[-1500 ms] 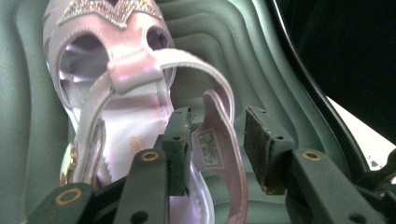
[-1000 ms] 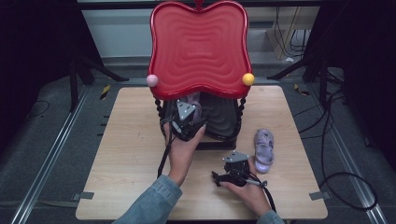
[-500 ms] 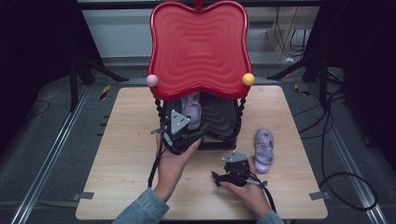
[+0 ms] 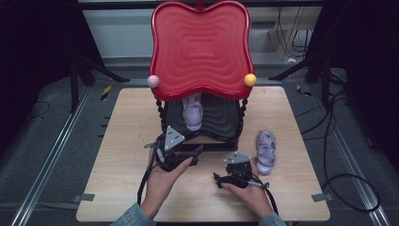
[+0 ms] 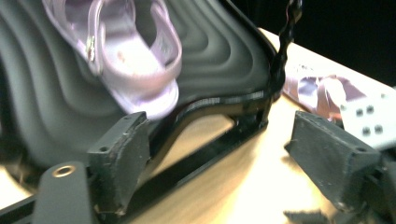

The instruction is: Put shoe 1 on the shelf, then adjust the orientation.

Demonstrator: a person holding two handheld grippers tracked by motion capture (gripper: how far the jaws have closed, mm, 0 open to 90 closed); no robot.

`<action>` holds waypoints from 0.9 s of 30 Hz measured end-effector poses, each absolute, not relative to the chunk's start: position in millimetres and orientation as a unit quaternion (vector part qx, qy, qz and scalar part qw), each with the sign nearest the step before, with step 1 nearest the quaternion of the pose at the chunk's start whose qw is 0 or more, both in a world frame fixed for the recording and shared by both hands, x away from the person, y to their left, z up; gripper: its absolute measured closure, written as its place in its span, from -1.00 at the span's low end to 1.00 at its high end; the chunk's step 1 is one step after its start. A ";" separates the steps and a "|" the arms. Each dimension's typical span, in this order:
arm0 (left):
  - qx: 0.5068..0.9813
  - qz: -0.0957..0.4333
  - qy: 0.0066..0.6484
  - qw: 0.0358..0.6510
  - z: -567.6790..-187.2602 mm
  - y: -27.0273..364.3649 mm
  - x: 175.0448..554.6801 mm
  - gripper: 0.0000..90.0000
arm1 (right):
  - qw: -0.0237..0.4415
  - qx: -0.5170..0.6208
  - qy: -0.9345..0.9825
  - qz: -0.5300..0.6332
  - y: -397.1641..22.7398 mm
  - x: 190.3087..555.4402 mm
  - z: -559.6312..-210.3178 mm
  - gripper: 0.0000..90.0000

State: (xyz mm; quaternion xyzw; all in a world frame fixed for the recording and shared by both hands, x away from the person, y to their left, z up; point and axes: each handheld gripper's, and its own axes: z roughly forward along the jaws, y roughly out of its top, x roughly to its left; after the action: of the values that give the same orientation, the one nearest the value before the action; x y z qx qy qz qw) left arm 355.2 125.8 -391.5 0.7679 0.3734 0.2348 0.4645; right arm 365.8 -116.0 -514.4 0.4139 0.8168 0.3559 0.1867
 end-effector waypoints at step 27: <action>0.709 0.246 0.528 0.398 -476.1 251.7 361.0 -0.70 | 0.263 0.478 0.780 0.308 -197.1 347.8 -399.7 0.05</action>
State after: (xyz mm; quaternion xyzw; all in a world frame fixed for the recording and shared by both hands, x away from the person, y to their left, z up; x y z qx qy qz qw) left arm 361.0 251.7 -476.1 0.7093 0.5276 0.2456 0.3978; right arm 347.8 -197.1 -399.7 0.4776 0.7796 0.3078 0.2633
